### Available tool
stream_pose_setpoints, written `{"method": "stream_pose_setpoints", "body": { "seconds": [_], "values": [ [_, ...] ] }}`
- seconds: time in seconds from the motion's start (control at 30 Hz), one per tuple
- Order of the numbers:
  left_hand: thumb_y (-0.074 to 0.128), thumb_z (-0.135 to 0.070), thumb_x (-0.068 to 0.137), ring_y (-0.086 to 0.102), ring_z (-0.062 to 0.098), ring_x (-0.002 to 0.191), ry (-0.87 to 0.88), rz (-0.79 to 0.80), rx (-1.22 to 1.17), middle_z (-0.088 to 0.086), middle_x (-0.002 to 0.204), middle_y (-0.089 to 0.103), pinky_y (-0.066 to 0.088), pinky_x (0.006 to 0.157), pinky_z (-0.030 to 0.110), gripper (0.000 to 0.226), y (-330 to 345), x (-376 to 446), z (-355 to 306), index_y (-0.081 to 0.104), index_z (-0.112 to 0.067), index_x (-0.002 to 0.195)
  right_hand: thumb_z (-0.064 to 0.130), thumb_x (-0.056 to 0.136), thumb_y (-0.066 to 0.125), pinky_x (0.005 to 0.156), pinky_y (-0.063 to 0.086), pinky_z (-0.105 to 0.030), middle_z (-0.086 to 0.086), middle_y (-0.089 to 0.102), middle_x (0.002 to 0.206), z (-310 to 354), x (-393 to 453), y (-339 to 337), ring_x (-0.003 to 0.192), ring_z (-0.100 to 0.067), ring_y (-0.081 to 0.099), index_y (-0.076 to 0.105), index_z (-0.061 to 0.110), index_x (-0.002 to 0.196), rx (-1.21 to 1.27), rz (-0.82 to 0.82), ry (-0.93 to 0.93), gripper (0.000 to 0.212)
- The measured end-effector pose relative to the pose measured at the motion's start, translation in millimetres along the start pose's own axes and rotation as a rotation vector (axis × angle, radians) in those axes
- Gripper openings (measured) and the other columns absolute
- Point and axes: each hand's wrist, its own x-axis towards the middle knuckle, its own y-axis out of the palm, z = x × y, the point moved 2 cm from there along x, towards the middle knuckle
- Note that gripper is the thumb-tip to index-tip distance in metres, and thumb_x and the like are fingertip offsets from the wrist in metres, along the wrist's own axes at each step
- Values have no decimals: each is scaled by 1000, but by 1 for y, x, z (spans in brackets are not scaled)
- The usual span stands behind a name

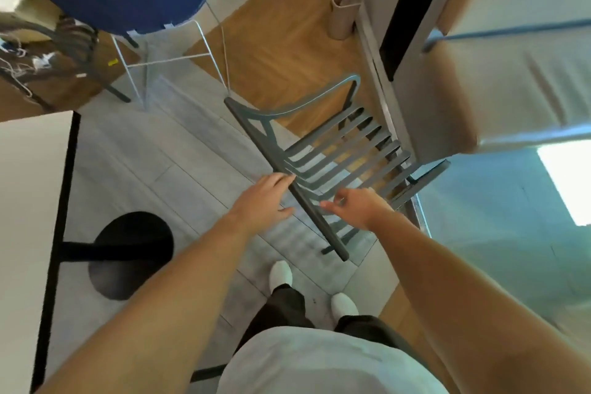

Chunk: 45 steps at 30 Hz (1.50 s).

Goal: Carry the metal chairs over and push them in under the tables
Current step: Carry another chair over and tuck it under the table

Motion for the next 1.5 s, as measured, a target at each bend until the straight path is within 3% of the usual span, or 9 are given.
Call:
{"method": "stream_pose_setpoints", "body": {
  "seconds": [0.2, 0.37, 0.53, 0.63, 0.7, 0.9, 1.23, 1.3, 1.5],
  "values": [
    [67, -50, 95, 19, 24, 154, 167, 154, 234, 3, 166, 27, 22, 124, 42, 85, -19, 66, 38, 25, -21, 163, 90, 83, 39, 94, 52, -42, -5, 67, 128, 22, 23, 27, 114, -27, 62, 52, 26, 142, 94, 62, 85, 88],
    [70, -38, 95, 22, 24, 153, 239, 271, 427, 3, 160, 39, 2, 128, 50, 69, -13, 106, 62, 41, -25, 156, 74, 92, 53, 88, 51, -39, -5, 59, 125, 33, 37, 58, 101, -24, 59, 47, 21, 142, 160, 53, 93, 74],
    [65, -27, 97, 50, 25, 134, 232, 314, 525, 1, 137, 62, 19, 125, 44, 40, -14, 144, 68, 59, -24, 137, 49, 99, 56, 84, 53, -39, -3, 59, 109, 40, 50, 77, 98, -26, 63, 52, 20, 137, 181, -10, 194, 48],
    [62, -27, 98, 61, 26, 117, 266, 335, 622, 2, 123, 68, 41, 109, 42, 30, -17, 152, 67, 66, -27, 128, 41, 98, 55, 80, 57, -41, 1, 59, 94, 42, 52, 80, 87, -25, 64, 61, 21, 125, 176, -31, 236, 34],
    [60, -27, 99, 65, 26, 109, 281, 323, 676, 2, 114, 70, 46, 102, 42, 25, -17, 151, 66, 71, -27, 120, 35, 98, 54, 74, 56, -38, 0, 60, 92, 43, 53, 80, 80, -24, 61, 62, 19, 122, 167, -33, 246, 30],
    [63, -22, 98, 65, 27, 108, 224, 299, 749, 5, 112, 70, 44, 101, 41, 19, -15, 146, 60, 72, -19, 115, 21, 96, 54, 72, 57, -37, -2, 64, 89, 45, 52, 81, 76, -24, 62, 63, 21, 121, 184, -47, 261, 27],
    [67, -23, 97, 63, 26, 110, 110, 290, 682, 7, 113, 69, 42, 102, 40, 18, 4, 114, 47, 73, -17, 112, 19, 95, 50, 69, 52, -32, 2, 57, 81, 23, 34, 87, 71, -21, 57, 59, 22, 131, 68, -51, 141, 37],
    [66, -23, 96, 63, 26, 109, 74, 288, 672, 5, 111, 70, 42, 101, 39, 16, 10, 103, 45, 72, -19, 110, 18, 96, 50, 68, 49, -31, 2, 54, 83, 18, 29, 86, 72, -21, 54, 58, 20, 133, 28, -27, 96, 38],
    [67, -25, 94, 62, 25, 114, -102, 314, 607, 4, 115, 70, 39, 105, 39, 21, 31, 64, 29, 70, -20, 114, 20, 95, 50, 74, 58, -37, -6, 62, 95, -7, 19, 85, 81, -25, 63, 61, 16, 126, -77, 65, -37, 32]
  ]
}}
